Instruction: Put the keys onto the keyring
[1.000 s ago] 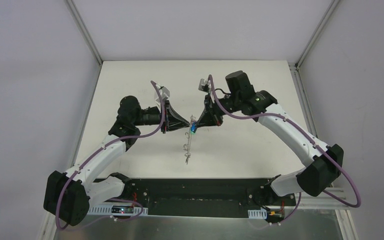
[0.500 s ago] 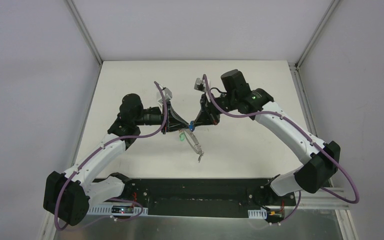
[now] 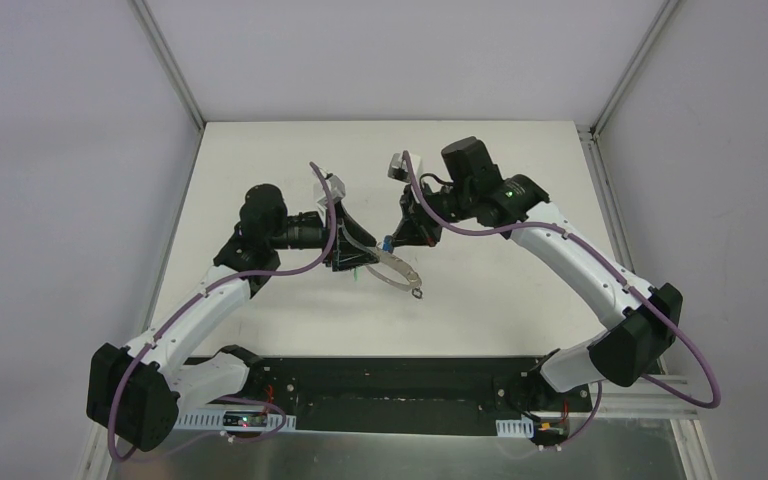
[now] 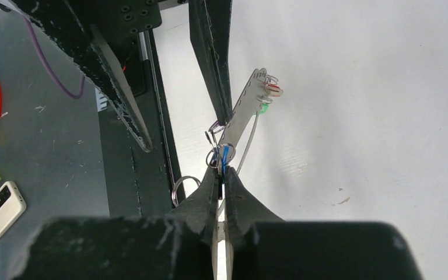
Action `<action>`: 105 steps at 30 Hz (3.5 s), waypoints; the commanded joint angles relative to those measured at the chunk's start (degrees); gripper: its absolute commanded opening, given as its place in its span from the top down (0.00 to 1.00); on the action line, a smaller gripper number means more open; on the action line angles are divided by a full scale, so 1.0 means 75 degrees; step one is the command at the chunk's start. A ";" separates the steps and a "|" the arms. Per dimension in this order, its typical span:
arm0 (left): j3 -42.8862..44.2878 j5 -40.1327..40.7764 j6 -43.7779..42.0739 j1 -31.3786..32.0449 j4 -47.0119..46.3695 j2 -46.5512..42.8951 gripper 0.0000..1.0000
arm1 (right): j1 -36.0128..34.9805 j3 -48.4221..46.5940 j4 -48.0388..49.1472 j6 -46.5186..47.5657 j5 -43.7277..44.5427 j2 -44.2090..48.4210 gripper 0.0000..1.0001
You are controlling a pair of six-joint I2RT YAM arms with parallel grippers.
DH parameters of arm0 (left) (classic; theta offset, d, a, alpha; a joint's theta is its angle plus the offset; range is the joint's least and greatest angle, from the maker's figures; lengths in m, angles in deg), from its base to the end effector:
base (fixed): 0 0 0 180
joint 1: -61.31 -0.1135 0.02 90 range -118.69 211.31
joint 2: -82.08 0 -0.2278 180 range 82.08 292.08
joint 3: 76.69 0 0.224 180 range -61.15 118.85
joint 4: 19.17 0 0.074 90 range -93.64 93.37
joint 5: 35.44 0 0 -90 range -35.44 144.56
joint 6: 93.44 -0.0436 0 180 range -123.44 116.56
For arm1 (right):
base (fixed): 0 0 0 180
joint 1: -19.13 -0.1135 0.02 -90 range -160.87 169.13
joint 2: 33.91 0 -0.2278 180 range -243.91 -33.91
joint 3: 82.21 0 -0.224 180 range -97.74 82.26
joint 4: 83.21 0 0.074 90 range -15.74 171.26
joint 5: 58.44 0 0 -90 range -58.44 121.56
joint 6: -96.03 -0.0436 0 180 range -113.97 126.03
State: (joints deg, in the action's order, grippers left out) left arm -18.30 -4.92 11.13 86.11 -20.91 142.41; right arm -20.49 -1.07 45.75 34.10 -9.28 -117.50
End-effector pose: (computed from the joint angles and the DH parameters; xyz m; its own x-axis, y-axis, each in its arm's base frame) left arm 0.1905 -0.1294 0.3035 -0.2534 -0.0237 -0.9671 0.9622 0.0968 -0.2545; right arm 0.2110 0.2117 0.3363 0.0220 -0.4439 -0.8958 -0.9982 0.0403 -0.0445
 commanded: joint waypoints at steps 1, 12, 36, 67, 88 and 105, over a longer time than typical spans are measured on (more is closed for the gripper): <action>0.0430 0.0208 -0.0508 -0.0003 0.0481 -0.0169 0.45 | 0.0076 -0.0374 0.0056 0.0123 0.0088 0.0453 1.00; 0.0152 0.1283 -0.0455 -0.0183 0.0765 -0.0212 0.38 | 0.0362 -0.0521 0.0414 -0.0584 0.0579 0.0573 1.00; 0.0058 0.2248 0.2430 -0.0365 -0.0592 0.1430 0.33 | 0.0627 -0.0764 0.0730 -0.1269 0.0328 0.0669 1.00; 0.0705 0.1157 0.5539 0.0737 -0.2921 0.4239 0.52 | 0.0951 -0.0419 0.0832 -0.1132 0.0260 0.0887 1.00; 0.1366 0.3223 0.1506 0.0268 0.2623 0.2329 1.00 | 0.1199 0.1630 0.1043 0.0187 0.1888 0.1731 1.00; 0.2591 0.5447 -0.0058 0.0268 0.5369 0.2098 1.00 | 0.1192 0.3436 0.1857 -0.0002 0.1344 0.1379 0.88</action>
State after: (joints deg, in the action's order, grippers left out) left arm -1.23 31.23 14.95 88.75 14.08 158.67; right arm -12.27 23.78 58.73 33.93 0.51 -106.57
